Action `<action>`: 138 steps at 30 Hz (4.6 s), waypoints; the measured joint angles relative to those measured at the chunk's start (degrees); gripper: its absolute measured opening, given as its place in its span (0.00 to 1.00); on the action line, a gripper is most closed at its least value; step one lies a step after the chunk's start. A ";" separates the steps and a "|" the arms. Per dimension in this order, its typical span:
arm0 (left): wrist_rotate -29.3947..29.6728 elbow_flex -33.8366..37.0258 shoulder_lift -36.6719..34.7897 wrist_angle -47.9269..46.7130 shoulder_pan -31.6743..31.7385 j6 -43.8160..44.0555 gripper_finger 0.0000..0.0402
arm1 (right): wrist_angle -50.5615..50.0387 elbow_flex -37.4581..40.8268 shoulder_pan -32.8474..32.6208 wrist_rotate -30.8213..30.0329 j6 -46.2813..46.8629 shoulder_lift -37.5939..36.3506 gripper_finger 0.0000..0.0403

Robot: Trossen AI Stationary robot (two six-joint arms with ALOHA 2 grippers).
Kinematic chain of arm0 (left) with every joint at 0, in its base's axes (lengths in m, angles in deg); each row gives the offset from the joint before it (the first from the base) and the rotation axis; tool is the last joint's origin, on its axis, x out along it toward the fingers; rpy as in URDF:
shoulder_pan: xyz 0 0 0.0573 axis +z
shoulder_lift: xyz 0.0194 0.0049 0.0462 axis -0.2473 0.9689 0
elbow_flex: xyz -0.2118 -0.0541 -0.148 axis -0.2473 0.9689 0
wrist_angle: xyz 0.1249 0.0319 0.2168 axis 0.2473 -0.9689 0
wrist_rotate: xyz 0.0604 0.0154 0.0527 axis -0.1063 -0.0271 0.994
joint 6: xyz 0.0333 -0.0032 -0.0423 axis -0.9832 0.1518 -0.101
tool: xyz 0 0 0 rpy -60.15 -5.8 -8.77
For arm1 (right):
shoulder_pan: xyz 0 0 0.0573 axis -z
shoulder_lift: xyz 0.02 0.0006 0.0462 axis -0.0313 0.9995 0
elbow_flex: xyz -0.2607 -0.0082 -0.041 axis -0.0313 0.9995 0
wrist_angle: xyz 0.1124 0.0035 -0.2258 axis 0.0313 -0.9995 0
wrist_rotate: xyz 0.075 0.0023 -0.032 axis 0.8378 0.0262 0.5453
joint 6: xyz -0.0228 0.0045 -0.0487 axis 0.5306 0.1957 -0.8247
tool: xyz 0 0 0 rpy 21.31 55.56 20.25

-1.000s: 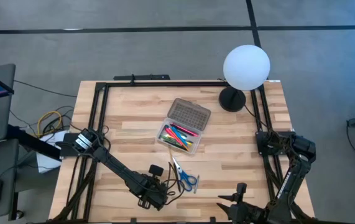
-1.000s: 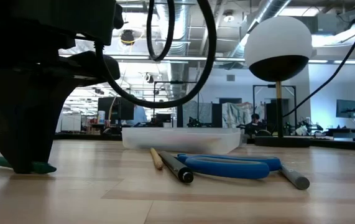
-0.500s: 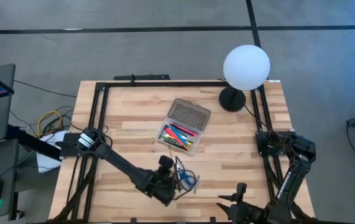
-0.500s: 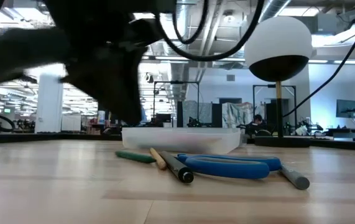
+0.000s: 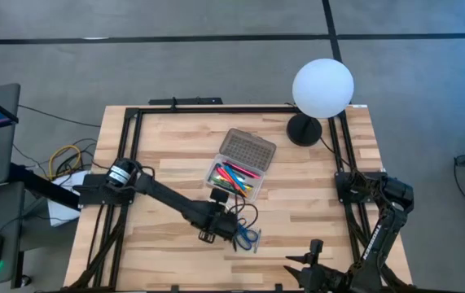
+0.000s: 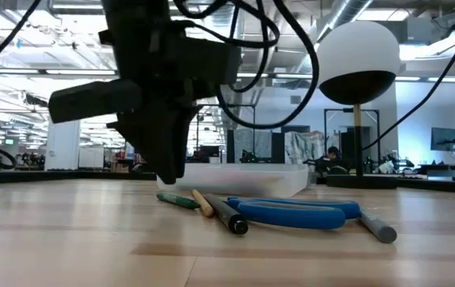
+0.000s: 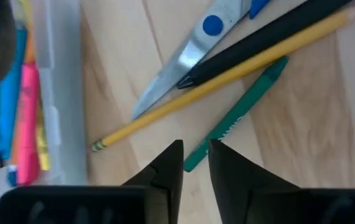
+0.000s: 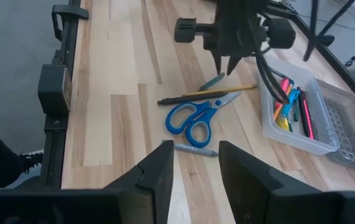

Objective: Pick & place school supplies into a supply box
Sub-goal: Put the green crayon into the gray supply box

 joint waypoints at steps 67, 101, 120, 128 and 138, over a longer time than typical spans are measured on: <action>-16.42 8.55 -0.70 11.89 4.89 -2.52 0.21 | 0.42 0.02 0.37 0.93 0.00 0.00 0.30; -16.04 8.59 -0.70 12.33 4.77 -2.47 0.15 | 0.41 0.02 0.37 0.93 -0.02 0.00 0.30; -16.07 8.59 -0.70 12.57 4.76 -2.17 0.10 | 0.39 0.02 0.37 0.93 -0.02 0.00 0.30; -15.91 8.59 -0.70 12.57 4.63 -2.17 0.09 | 0.39 0.02 0.37 0.93 -0.02 0.00 0.30; -15.93 5.76 -0.25 10.03 4.63 -2.19 0.09 | 0.39 0.02 0.37 0.93 -0.02 0.00 0.30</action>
